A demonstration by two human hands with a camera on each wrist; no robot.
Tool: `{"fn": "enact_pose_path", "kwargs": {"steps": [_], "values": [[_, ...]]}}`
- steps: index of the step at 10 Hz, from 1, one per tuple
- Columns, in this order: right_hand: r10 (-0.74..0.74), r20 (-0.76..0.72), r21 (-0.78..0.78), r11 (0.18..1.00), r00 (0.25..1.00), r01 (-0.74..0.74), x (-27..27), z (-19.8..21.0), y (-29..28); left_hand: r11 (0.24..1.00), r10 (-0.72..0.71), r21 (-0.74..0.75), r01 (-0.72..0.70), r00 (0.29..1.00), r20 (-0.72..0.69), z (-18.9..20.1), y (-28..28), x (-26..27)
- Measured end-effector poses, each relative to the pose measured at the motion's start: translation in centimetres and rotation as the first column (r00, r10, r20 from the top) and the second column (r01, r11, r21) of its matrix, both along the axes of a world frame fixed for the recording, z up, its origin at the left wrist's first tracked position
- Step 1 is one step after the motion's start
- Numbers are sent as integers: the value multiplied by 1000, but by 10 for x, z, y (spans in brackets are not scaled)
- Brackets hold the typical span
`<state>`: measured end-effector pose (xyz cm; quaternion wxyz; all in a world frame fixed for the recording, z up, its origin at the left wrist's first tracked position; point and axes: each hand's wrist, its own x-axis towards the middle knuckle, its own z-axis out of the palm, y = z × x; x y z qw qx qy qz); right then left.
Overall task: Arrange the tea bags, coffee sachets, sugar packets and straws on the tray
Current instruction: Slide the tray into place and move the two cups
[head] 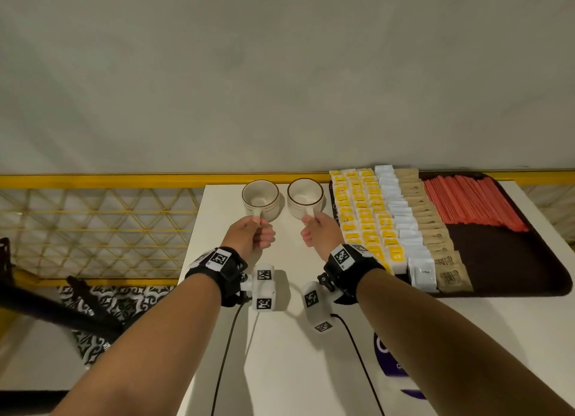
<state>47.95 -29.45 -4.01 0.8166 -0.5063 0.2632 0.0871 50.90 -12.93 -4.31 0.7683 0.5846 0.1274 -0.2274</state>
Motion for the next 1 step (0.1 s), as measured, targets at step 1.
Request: {"fn": "enact_pose_path", "kwargs": {"steps": [1], "values": [[37, 46, -164, 986, 998, -29, -7, 1, -2, 997, 47, 57, -47, 999, -10, 8, 7, -9]]}}
